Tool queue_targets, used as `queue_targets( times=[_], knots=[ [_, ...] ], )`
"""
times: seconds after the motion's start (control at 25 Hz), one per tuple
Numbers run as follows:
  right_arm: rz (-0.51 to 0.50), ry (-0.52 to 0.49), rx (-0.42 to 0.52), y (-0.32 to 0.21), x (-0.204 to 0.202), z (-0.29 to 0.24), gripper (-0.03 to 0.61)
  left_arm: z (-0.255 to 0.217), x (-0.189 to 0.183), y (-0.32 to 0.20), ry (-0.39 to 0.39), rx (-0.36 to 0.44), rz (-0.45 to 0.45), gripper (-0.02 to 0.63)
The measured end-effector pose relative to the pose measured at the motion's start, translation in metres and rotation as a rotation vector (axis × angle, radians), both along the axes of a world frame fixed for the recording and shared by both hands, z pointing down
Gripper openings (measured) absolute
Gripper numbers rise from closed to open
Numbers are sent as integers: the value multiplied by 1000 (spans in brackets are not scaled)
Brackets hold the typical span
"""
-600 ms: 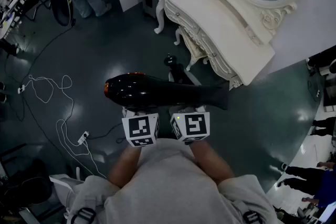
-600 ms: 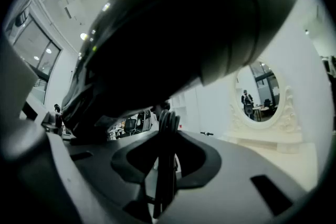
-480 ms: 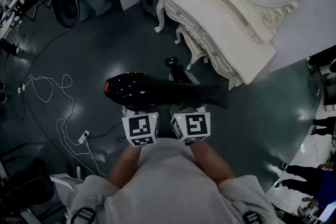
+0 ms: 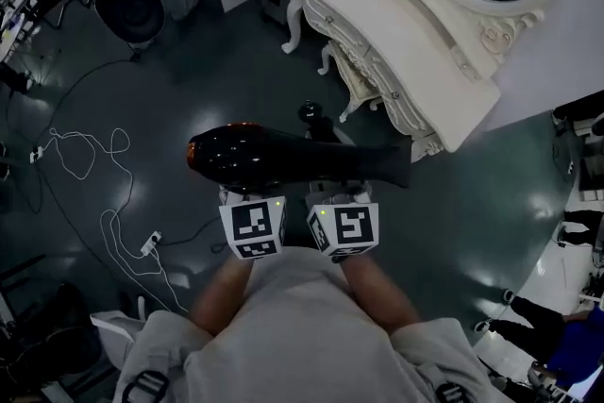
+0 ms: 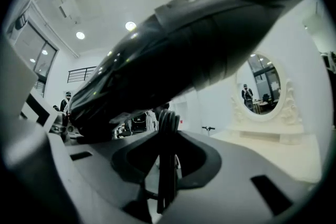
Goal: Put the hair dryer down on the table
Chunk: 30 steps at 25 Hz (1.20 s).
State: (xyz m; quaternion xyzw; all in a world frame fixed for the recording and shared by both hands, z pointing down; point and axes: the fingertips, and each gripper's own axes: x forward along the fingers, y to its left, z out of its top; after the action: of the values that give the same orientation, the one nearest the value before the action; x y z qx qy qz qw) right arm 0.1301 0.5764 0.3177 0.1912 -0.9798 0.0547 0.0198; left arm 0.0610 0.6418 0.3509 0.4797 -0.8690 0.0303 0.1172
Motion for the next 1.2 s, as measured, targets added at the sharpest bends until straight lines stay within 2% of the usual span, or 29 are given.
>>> queue_targets(
  times=[0.32,0.48,0.6,0.72,0.92,1.2],
  knots=[
    [43,4,4,4,-29,6,101,7,-29,1,11,-9,39,195],
    [73,13,7,-7,-40,11,101,14,-45,-13,32,-10,64,195],
    [82,26,5,-25,-43,15,101,22,-49,-28,65,-17,70,195],
    [71,26,8,-49,-57,20,101,27,-61,-53,61,-11,62,195],
    [31,38,0,-91,-90,27,101,32,-90,-87,55,-34,15,195],
    [-8,58,4,-159,-125,30,101,40,-124,-153,97,-38,-34,195]
  ],
)
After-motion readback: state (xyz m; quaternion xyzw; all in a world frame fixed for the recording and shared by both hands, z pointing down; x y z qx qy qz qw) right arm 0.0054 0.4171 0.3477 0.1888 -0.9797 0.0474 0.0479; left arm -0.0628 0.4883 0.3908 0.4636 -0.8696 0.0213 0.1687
